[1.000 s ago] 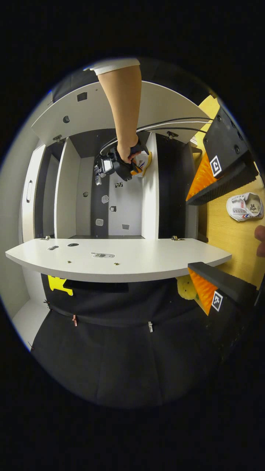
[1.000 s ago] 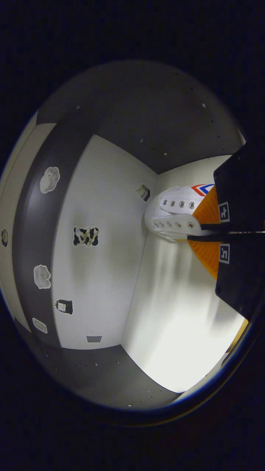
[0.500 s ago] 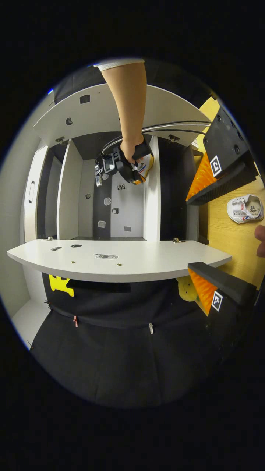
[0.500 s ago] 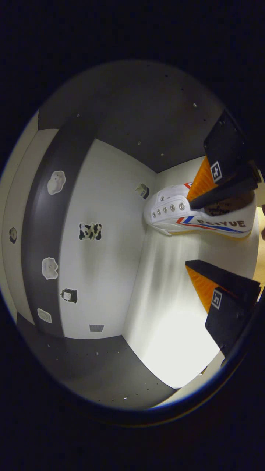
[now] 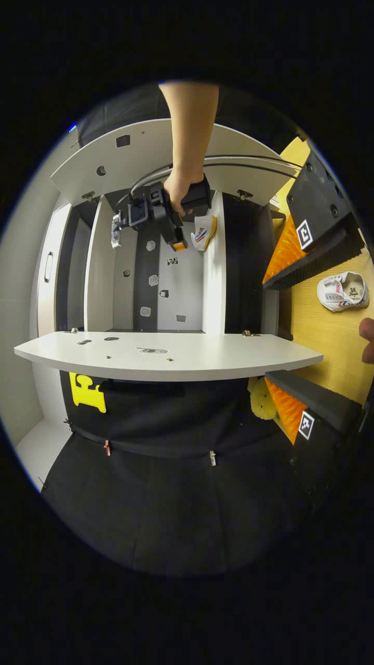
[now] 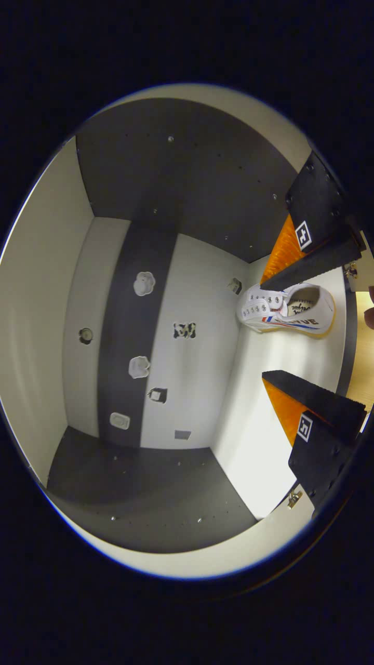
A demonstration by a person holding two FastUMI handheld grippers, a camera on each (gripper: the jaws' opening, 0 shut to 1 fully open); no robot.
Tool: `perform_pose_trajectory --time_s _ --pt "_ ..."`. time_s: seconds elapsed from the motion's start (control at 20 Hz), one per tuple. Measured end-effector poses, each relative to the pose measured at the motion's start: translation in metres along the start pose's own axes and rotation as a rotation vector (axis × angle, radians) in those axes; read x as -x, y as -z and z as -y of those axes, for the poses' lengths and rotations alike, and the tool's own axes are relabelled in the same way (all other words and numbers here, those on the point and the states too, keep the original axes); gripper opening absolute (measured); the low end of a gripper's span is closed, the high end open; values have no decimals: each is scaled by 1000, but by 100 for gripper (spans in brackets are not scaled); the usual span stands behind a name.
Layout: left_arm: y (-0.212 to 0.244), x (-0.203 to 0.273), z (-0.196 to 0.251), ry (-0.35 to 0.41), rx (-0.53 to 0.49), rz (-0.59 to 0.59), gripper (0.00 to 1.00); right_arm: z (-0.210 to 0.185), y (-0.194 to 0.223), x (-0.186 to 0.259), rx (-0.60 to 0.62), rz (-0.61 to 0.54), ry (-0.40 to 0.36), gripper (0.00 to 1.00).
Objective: Grab one shoe with the right hand and put it into the shoe cabinet, grab the other shoe with the left hand and put it into the shoe cabinet; then close the right door with the right hand and the left door with the left hand.
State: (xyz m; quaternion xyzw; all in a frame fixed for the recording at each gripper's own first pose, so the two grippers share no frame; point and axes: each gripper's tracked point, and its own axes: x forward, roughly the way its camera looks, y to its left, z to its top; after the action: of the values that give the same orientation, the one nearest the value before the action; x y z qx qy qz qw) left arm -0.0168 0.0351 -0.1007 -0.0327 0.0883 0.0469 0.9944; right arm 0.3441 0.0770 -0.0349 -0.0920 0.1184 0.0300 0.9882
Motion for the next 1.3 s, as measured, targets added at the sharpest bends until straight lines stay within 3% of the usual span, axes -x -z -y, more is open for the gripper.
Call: perform_pose_trajectory --time_s 0.3,0.55,0.75,1.0,1.3 --pt "-2 1 -4 8 30 12 96 -9 -15 106 -126 149 -74 98" --pt "8 2 3 32 34 30 97 0 6 188 -193 215 -101 98" --pt "31 3 18 85 -9 35 98 12 35 240 -174 215 -84 98" --pt "104 -1 43 172 -50 -74 98 18 45 295 -172 233 -82 98" --pt "217 3 54 207 -59 -301 98 15 46 331 -143 235 -109 98"
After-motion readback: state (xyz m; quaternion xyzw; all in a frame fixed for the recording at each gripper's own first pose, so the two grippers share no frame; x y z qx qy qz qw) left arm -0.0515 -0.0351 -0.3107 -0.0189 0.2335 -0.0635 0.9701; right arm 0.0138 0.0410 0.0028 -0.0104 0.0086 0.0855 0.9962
